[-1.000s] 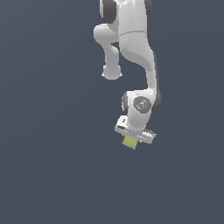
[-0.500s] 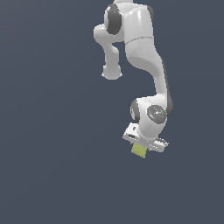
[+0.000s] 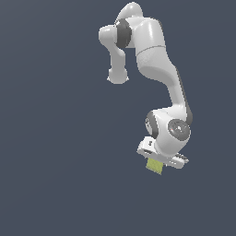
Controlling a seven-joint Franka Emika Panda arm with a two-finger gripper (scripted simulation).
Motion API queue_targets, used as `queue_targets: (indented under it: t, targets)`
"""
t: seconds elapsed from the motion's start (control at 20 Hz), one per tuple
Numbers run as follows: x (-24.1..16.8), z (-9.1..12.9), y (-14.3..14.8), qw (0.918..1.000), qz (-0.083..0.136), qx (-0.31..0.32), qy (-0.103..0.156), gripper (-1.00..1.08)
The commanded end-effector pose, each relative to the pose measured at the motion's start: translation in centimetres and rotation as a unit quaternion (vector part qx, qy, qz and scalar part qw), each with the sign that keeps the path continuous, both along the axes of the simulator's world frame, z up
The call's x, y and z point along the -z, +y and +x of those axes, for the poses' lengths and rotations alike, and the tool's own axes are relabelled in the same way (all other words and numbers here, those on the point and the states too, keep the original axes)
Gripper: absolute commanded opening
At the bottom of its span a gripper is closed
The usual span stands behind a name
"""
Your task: Pick up the object and move it to a goal position.
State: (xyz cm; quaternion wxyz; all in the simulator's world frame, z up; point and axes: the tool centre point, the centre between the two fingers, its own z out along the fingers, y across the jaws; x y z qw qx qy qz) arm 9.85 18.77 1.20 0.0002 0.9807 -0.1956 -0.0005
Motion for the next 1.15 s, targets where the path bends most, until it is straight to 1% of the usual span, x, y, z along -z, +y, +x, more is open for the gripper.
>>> queue_targets:
  t: [0.0, 0.25, 0.5, 1.1]
  targets:
    - [-0.1, 0.8, 0.7, 1.0000, 0.000, 0.000, -0.001, -1.00]
    - [-0.1, 2.1, 1.8, 1.0000, 0.000, 0.000, -0.001, -1.00]
    - [-0.1, 2.9, 2.6, 1.0000, 0.000, 0.000, -0.001, -1.00]
    - [-0.1, 3.6, 3.1, 1.0000, 0.000, 0.000, -0.001, -1.00]
